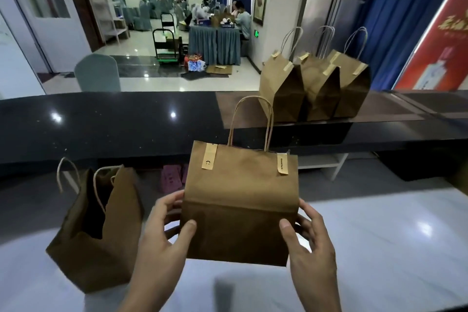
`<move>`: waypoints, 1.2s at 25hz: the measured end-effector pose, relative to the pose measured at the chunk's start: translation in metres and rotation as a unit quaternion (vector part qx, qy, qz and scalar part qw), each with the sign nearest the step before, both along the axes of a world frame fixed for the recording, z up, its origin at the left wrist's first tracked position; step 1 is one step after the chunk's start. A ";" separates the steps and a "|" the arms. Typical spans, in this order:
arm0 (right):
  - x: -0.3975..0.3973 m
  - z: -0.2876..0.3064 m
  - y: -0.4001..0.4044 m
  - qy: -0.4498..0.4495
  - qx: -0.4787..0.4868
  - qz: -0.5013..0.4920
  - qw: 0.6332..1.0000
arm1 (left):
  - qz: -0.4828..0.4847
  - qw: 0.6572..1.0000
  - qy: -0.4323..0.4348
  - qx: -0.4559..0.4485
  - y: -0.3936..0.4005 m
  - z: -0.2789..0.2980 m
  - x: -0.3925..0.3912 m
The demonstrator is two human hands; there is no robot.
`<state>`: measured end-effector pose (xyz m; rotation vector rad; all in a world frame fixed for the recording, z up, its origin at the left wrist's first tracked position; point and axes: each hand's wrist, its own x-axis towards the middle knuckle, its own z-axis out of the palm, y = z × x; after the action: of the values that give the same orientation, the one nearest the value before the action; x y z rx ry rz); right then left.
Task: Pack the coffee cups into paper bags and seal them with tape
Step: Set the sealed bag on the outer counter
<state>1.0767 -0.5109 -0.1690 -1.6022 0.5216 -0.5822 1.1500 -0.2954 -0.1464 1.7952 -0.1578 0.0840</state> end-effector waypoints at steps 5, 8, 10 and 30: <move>0.050 0.032 -0.010 -0.044 -0.024 -0.008 0.999 | -0.018 0.999 -0.032 -0.018 -0.013 0.029 0.058; 0.080 0.051 -0.024 -0.088 -0.024 -0.009 0.996 | -0.012 0.997 -0.067 -0.031 -0.034 0.048 0.093; 0.103 0.061 -0.036 -0.111 -0.025 -0.011 0.993 | 0.011 0.996 -0.082 -0.033 -0.053 0.055 0.121; 0.252 0.022 -0.067 -0.088 -0.052 0.050 0.994 | -0.112 0.994 0.014 0.007 -0.182 0.032 0.335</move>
<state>1.3291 -0.5774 -0.1474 -1.6473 0.2830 -0.6768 1.4850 -0.4774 -0.1140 1.7810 -0.3390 -0.1039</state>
